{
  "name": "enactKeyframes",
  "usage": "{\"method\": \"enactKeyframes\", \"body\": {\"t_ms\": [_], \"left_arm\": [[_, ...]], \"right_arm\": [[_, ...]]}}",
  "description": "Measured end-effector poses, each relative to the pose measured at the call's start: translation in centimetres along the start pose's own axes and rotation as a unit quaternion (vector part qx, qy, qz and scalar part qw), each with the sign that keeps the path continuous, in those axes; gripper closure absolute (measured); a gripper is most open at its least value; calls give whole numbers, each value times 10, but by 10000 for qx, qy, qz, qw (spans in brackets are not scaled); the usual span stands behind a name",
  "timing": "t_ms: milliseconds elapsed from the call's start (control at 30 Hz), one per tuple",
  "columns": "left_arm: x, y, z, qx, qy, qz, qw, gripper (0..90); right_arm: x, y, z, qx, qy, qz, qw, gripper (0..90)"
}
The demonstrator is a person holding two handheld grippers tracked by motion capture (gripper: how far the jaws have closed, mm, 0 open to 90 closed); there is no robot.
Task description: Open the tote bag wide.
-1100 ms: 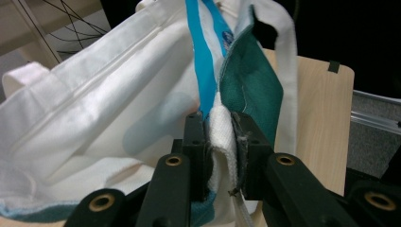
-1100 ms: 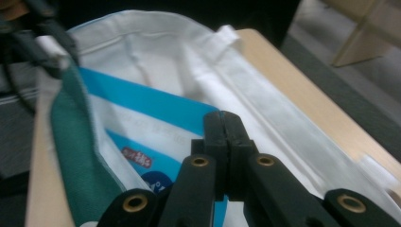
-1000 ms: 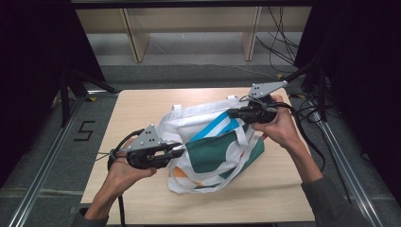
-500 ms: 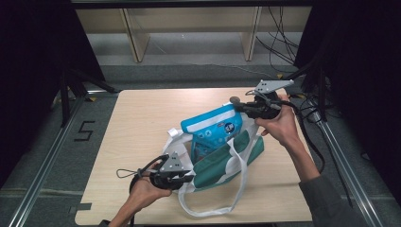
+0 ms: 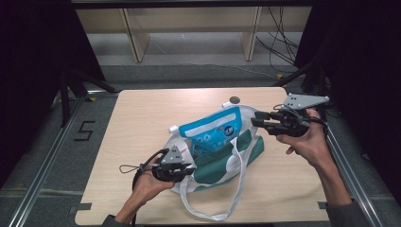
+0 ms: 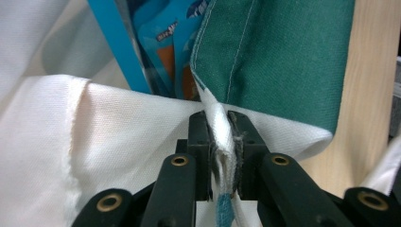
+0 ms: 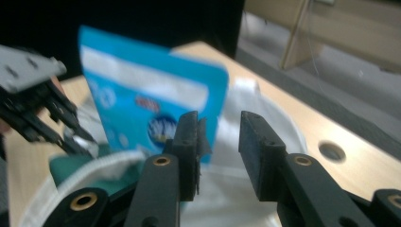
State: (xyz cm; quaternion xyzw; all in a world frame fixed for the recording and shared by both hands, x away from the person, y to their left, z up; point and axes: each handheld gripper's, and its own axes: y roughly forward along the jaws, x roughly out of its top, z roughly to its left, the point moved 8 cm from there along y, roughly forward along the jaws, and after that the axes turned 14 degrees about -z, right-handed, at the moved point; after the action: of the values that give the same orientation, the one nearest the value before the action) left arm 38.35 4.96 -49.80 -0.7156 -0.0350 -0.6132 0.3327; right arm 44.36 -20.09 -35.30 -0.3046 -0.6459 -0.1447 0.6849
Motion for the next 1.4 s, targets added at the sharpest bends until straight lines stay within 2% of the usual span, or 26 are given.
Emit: {"method": "enactKeyframes", "body": {"t_ms": [100,167,233,333,400,433,500,567,633,767,867,900,933,967,1033,1067,1100,1133,1167,1200,1233,1267,1300,1333,1367,1400], "left_arm": [[-2,4,3,35,14,67,10000,799],[0,6,5,15,-38,6,10000,799],[0,6,6,11,-5,-11,10000,799],[-2,6,6,16,46,83,10000,798],[-2,7,5,-9,33,63,10000,798],[-2,7,5,-6,9,69,10000,798],[-2,6,7,35,64,83,9999,797],[-2,6,5,2,66,35,10000,797],[-1,6,7,36,120,23,9999,798],[0,8,19,198,99,-16,9998,798],[4,11,32,457,331,-21,9984,798],[6,12,38,537,434,-41,9976,798],[7,15,45,707,456,18,9965,797],[6,18,50,779,551,58,9954,797],[-1,27,57,791,610,272,9946,798],[-6,32,58,826,485,312,9949,798],[-12,36,58,819,456,380,9949,799],[-19,38,57,816,483,449,9945,801],[-24,39,55,793,419,438,9950,802],[-26,38,54,712,283,358,9964,803],[-27,35,53,646,122,312,9973,803],[-27,33,52,623,61,286,9976,803],[-28,32,50,593,95,270,9978,803],[-29,31,48,602,172,272,9977,803],[-29,29,46,615,236,310,9973,803],[-29,29,44,577,258,308,9975,803]], "right_arm": [[-21,6,-12,-217,15,367,9991,700],[-24,10,-21,-426,271,236,9984,671],[-17,13,-29,-509,345,-30,9981,662],[-2,11,-38,-687,279,-112,9972,653],[3,15,-44,-777,291,4,9965,647],[0,19,-48,-757,260,279,9964,650],[-12,26,-50,-728,453,747,9935,684],[-25,31,-53,-635,392,1053,9916,824],[-35,30,-58,-696,237,1179,9903,863],[-59,25,-65,-814,178,1273,9884,870],[-94,24,-70,-1004,409,1468,9832,872],[-107,24,-73,-978,419,1650,9805,872],[-122,29,-76,-1029,403,1586,9811,872],[-139,33,-76,-1017,614,1691,9784,873],[-165,39,-79,-1072,558,1911,9741,877],[-172,40,-77,-1078,661,2081,9699,879],[-182,43,-76,-1063,653,2139,9689,880],[-186,45,-77,-1110,569,2121,9693,880],[-185,43,-74,-1068,656,2149,9686,880],[-185,41,-74,-1020,534,2182,9691,881],[-185,43,-72,-1039,614,2080,9706,881],[-185,41,-72,-1044,494,2155,9696,881],[-185,41,-69,-1045,581,2063,9712,881],[-185,40,-70,-1065,478,2080,9711,881],[-183,39,-67,-1031,540,2086,9711,881],[-183,38,-68,-1047,397,2085,9716,881]]}}
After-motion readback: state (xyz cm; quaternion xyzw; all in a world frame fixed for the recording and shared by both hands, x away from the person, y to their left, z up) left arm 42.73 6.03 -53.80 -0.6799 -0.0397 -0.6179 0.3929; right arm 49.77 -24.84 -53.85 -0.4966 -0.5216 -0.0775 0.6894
